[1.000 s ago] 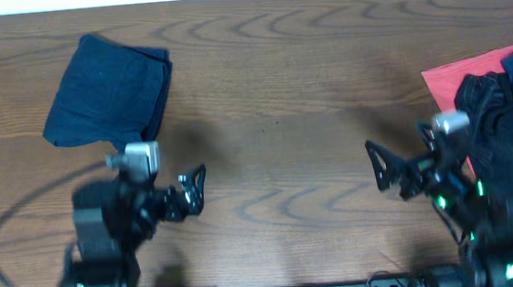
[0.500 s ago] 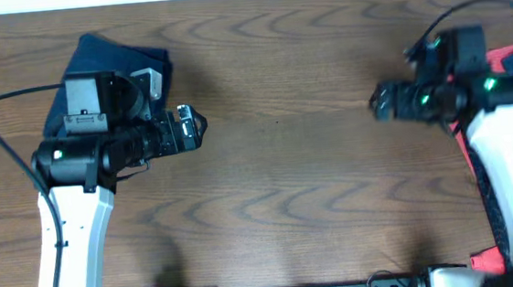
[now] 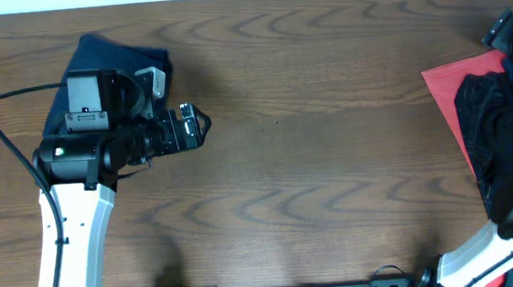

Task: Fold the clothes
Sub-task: 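Reach the right gripper to the dark shorts on the red cloth and grasp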

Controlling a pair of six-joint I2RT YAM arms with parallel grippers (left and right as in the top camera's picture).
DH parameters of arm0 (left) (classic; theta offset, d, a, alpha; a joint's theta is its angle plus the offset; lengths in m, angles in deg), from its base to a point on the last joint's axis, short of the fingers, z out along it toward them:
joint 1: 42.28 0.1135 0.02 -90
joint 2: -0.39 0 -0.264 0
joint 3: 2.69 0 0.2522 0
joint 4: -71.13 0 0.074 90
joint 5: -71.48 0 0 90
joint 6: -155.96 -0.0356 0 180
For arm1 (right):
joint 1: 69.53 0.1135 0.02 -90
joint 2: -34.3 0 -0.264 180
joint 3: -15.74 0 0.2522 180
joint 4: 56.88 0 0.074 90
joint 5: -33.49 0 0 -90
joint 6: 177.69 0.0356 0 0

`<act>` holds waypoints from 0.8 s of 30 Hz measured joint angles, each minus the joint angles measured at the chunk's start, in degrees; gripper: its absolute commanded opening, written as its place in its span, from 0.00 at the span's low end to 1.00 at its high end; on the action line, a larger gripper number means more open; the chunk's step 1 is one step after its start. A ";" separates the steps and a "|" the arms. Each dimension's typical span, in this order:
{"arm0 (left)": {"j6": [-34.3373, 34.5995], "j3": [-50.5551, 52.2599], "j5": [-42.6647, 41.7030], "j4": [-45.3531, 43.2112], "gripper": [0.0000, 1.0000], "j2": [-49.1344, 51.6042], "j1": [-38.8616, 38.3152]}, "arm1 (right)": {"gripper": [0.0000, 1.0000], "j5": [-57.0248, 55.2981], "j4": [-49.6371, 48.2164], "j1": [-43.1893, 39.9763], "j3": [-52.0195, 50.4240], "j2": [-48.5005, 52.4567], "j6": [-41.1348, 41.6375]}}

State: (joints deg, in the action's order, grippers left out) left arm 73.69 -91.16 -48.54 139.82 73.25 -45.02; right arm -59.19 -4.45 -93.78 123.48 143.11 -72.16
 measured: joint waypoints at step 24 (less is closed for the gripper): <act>0.02 0.00 -0.04 -1.60 0.98 0.00 0.00 | 0.67 -18.14 -9.14 -6.45 0.04 18.99 -3.17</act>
State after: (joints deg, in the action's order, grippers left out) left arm 73.71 -91.16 -48.58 138.23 73.25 -45.02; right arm -77.33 -13.58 -100.23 123.52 162.11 -75.33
